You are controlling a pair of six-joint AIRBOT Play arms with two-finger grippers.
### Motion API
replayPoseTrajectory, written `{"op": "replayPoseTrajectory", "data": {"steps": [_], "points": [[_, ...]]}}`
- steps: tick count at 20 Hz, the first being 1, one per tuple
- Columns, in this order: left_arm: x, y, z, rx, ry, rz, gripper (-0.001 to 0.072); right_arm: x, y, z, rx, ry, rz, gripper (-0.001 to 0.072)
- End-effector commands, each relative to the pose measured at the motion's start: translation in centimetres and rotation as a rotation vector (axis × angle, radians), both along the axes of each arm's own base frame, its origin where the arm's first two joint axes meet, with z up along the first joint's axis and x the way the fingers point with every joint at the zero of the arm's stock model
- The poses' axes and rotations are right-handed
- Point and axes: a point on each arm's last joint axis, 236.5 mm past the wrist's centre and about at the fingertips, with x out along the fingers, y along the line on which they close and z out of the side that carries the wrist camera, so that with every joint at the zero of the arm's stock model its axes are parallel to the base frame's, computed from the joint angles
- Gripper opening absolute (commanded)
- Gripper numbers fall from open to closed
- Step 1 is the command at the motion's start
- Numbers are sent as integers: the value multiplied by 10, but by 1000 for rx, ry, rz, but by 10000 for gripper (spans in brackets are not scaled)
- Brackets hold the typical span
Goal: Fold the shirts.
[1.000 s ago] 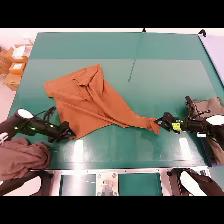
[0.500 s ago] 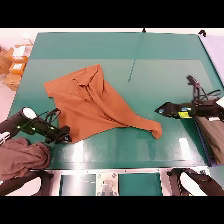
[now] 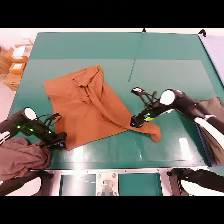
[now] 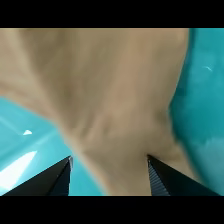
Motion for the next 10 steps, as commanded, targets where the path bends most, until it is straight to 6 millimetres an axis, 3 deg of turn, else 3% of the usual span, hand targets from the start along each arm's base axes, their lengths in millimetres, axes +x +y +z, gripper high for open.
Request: {"op": "replayPoseTrajectory", "data": {"steps": [1,3,6,7,8,10], "points": [[-3,4,0,10,5,-23,22,18,12,-12,-87,-54,103,542],[-3,4,0,10,5,-23,22,19,20,-9,-88,-56,131,543],[-2,4,-1,10,2,-22,22,-7,31,-9,-104,-2,204,543],[-2,4,-1,10,2,-22,22,-13,36,-9,-107,4,228,550],[-2,4,-1,10,1,-21,22,-16,42,-9,-106,-2,247,603],[-1,3,-1,9,-1,-20,22,-21,47,-9,-122,-17,287,609]]}}
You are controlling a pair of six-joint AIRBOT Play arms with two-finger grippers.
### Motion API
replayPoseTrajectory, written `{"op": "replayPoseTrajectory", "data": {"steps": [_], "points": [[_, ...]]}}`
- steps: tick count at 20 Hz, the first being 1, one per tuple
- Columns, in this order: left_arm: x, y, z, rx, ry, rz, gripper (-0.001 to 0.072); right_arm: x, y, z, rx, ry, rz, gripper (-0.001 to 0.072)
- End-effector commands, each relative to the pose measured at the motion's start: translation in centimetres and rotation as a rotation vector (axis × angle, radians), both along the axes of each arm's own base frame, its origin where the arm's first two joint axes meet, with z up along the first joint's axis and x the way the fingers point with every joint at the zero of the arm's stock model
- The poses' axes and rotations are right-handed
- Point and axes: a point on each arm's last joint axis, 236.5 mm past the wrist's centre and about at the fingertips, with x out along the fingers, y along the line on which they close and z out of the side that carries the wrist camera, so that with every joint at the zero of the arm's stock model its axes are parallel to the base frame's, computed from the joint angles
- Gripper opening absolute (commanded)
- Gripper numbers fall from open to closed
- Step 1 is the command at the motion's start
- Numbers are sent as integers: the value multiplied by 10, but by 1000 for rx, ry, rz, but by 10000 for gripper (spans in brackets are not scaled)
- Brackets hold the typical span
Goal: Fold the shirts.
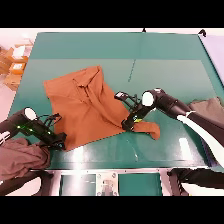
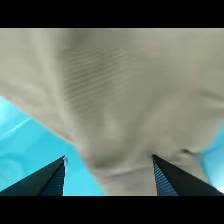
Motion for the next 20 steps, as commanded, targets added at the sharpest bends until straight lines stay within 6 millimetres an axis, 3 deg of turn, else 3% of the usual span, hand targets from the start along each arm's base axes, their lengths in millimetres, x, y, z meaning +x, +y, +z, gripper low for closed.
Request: {"op": "replayPoseTrajectory", "data": {"steps": [1,5,8,9,10,11,12,13,15,17,19,20], "points": [[2,0,0,1,-7,1,22,-13,8,0,-39,-3,81,609],[3,0,-1,1,-11,4,22,17,-9,-8,-158,-142,102,610],[3,-1,-1,-2,-12,3,22,19,-19,-25,-214,-125,120,606],[3,-1,0,-9,-16,-6,22,17,-19,-28,-219,-107,94,416],[3,-2,0,-15,-20,-14,22,14,-18,-26,-218,-89,67,101],[3,-2,0,-17,-21,-17,22,12,-15,-21,-211,-75,62,19],[6,-2,2,-21,-33,-29,22,13,-13,-10,-207,-72,61,13],[12,-2,7,-26,-42,-36,22,19,-9,7,-193,-92,59,12],[31,-2,32,-39,-80,-60,21,43,-3,66,-124,-195,22,11],[70,-1,82,-39,-227,-88,22,71,-23,144,-39,-329,-86,10],[116,-2,166,-26,-487,-83,22,86,-57,228,108,-439,-255,10],[139,-5,227,-26,-678,-80,22,87,-74,278,226,-506,-341,10]]}}
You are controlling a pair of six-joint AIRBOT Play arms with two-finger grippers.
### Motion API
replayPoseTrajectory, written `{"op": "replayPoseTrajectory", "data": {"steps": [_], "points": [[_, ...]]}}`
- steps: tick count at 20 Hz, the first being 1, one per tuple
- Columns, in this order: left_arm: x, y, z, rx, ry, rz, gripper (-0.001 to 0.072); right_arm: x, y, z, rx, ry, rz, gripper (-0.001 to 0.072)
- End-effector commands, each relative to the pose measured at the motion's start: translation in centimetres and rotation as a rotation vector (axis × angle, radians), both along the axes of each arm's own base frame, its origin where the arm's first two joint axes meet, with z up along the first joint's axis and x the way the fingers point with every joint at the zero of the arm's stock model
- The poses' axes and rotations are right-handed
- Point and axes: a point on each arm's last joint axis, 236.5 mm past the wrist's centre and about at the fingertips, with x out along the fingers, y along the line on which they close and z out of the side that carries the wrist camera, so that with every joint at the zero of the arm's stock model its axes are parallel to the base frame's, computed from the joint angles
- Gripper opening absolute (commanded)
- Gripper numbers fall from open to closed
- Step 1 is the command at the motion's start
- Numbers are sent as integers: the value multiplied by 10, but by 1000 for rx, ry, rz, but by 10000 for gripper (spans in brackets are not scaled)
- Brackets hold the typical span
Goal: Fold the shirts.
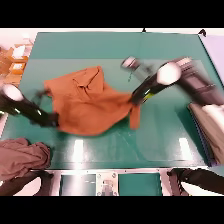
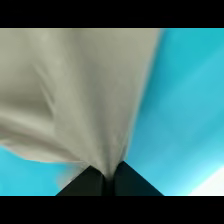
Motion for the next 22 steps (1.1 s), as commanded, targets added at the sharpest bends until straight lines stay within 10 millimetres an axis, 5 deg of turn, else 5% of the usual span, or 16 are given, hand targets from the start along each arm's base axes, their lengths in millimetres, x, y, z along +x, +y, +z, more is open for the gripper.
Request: {"op": "replayPoseTrajectory", "data": {"steps": [1,3,4,6,7,9,12,15,18,22], "points": [[46,-10,181,-32,-487,1,22,-3,-51,157,326,-240,-184,10],[45,-9,327,-23,-908,39,21,-27,-81,261,537,-449,-253,11],[26,-10,404,-28,-1126,57,21,-44,-94,307,602,-565,-276,12],[-33,-12,521,-38,-1483,72,21,-84,-106,383,671,-790,-291,13],[-61,-12,559,-44,-1619,80,21,-99,-111,406,658,-881,-303,13],[-86,-13,586,-51,-1721,82,21,-121,-115,439,631,-1025,-321,14],[-67,-13,560,-38,-1620,69,21,-135,-111,457,639,-1106,-313,14],[-10,-9,504,-25,-1444,68,21,-112,-122,436,658,-1032,-351,14],[62,-4,422,-20,-1229,68,22,-43,-149,356,712,-807,-439,14],[168,-16,281,-94,-933,27,22,62,-162,184,767,-508,-578,14]]}}
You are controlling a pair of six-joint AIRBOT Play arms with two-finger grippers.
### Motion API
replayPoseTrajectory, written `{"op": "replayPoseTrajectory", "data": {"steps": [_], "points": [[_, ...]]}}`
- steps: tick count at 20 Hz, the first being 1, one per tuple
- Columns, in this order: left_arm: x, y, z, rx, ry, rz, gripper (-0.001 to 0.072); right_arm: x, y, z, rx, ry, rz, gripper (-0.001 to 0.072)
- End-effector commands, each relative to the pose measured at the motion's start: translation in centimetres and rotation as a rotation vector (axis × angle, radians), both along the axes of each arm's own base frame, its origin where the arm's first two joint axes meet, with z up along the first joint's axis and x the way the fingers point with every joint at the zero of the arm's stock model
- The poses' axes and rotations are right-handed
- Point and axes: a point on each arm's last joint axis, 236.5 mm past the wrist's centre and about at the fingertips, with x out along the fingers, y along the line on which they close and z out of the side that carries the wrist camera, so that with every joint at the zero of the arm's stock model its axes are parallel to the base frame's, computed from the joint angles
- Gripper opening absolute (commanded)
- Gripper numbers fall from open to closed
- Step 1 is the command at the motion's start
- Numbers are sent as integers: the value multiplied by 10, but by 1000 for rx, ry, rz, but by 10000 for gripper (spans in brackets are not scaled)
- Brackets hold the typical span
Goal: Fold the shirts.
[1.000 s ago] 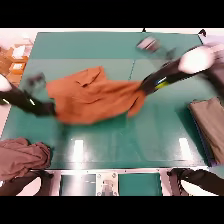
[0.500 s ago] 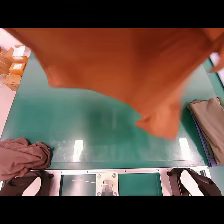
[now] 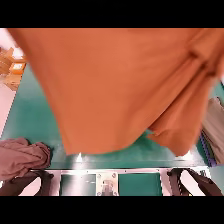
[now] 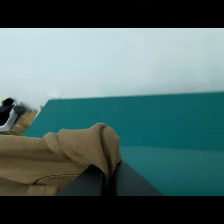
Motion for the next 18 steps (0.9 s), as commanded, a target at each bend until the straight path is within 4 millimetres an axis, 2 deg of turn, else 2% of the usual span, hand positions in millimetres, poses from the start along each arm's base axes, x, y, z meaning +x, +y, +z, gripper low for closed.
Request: {"op": "replayPoseTrajectory", "data": {"steps": [1,3,4,5,7,8,9,10,11,12,14,16,18], "points": [[84,-6,-124,-44,218,-44,21,78,-3,-150,82,208,-29,15],[131,0,-200,-71,342,-13,22,114,11,-235,90,330,-36,14],[148,3,-234,-81,391,3,22,127,23,-271,90,394,-20,15],[160,3,-258,-98,421,16,22,140,35,-306,94,458,-6,15],[180,3,-292,-140,444,39,22,160,52,-359,112,558,25,15],[185,1,-303,-152,450,36,23,167,59,-379,114,597,44,17],[187,0,-312,-162,468,37,23,171,63,-393,123,636,66,114],[185,-1,-318,-164,487,31,49,173,66,-399,125,660,90,218],[181,0,-320,-153,505,24,398,174,63,-399,131,674,108,259],[175,2,-319,-164,530,24,635,174,55,-392,138,677,116,316],[154,12,-310,-184,630,-4,621,162,29,-371,145,704,158,335],[122,31,-303,-198,761,-38,621,136,-3,-358,159,761,189,333],[85,44,-310,-224,918,-59,620,104,-32,-357,204,831,194,329]]}}
